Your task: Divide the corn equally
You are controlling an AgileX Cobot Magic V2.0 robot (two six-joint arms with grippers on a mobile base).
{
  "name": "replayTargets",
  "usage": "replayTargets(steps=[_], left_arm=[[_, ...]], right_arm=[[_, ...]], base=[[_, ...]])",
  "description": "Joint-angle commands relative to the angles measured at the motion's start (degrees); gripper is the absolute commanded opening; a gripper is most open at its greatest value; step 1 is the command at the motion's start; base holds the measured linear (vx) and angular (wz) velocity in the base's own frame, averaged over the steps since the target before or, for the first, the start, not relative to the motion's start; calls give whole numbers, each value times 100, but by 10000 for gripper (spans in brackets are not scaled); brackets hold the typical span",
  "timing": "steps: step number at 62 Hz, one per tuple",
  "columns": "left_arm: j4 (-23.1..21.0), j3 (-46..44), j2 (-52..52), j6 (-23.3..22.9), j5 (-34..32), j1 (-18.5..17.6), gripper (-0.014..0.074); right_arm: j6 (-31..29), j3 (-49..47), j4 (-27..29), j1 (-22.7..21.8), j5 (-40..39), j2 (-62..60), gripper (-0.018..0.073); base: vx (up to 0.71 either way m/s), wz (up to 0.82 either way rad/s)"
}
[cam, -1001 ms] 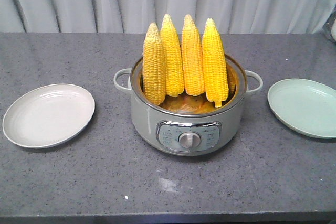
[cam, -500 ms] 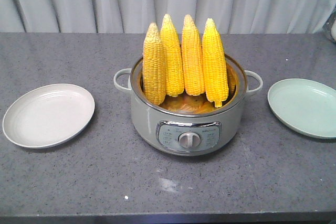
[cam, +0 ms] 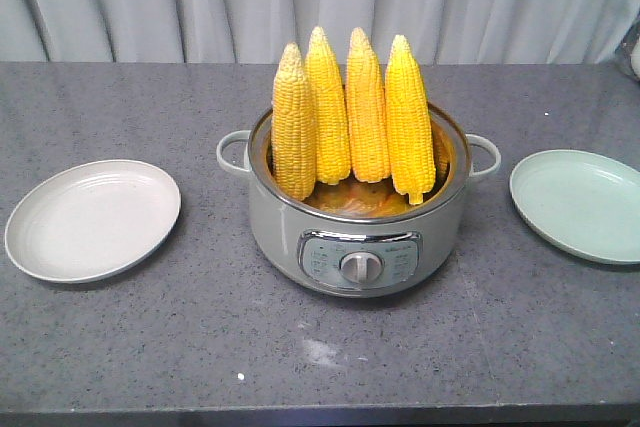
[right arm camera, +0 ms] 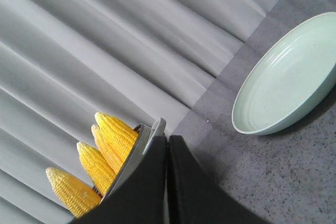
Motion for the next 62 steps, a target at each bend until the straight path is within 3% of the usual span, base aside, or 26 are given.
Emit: replayTargets(steps=[1,8,16,29,43,53,62], left_arm=[[-566,36,-94,-45,-699,5,-6],[-1229,36,-94,-45,-980,5,-6],[-1669,36,-94,-45,-1150,5,-6],[-1709,36,-94,-45,-1207,5,-6],[-1709,36,-94,-45,-1217,5,-6],[-1717,36,-94,-45,-1235,5,-6],[-2105,28,-94,-45,-1271,5,-6]], right_arm=[[-14,-2,71,-25,-205,-25,-6],[-186,-266,64,-25,341,-25,-6],[-1340,-897,69,-25,1158,-25,-6],[-2959,-1970,93,-25,2201,146,-6],[-3359,-2504,111,-25,3047,843,-6],[-3980,-2788,129,-25,3566,1333,-6],[-4507,-3195,129,-25,3921,1809,-6]], base=[[0,0],[0,0],[0,0],[0,0],[0,0],[0,0],[0,0]])
